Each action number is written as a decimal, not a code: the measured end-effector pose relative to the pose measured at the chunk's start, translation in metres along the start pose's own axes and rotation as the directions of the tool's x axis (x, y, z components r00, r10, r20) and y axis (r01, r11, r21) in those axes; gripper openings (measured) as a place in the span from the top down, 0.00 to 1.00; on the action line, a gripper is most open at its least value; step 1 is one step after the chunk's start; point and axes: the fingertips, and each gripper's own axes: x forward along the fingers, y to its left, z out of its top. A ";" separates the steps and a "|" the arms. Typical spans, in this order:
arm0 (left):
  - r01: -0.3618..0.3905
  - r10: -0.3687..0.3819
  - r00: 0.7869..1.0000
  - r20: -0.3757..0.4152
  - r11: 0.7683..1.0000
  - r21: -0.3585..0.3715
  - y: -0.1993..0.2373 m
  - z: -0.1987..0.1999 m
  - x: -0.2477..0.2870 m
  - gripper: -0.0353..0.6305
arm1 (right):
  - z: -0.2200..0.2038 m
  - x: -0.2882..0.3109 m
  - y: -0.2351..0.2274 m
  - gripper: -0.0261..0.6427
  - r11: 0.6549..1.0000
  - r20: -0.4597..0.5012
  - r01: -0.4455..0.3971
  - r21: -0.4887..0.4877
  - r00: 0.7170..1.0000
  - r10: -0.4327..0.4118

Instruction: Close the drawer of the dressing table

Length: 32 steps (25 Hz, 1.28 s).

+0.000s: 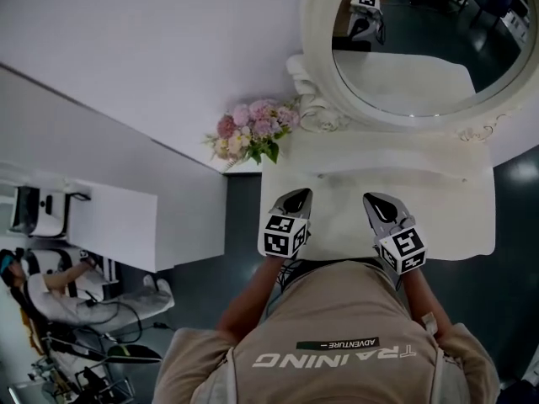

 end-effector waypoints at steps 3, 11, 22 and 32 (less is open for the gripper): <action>-0.005 0.005 0.998 0.064 1.000 -0.002 0.004 0.026 -0.013 0.92 | 0.022 0.003 -0.001 0.96 1.000 0.034 -0.001 -0.019 0.999 0.002; -0.002 0.000 0.986 0.167 1.000 0.013 0.009 0.083 -0.045 0.92 | 0.071 -0.004 0.005 0.96 0.997 0.099 0.004 -0.082 0.995 0.004; -0.001 -0.039 0.941 0.336 0.993 0.117 -0.017 0.160 -0.078 0.92 | 0.143 -0.033 -0.014 0.96 0.979 0.258 0.101 -0.175 0.965 -0.053; -0.011 -0.056 0.899 0.435 0.989 0.148 -0.031 0.205 -0.087 0.92 | 0.171 -0.044 -0.018 0.96 0.975 0.315 0.134 -0.180 0.946 -0.072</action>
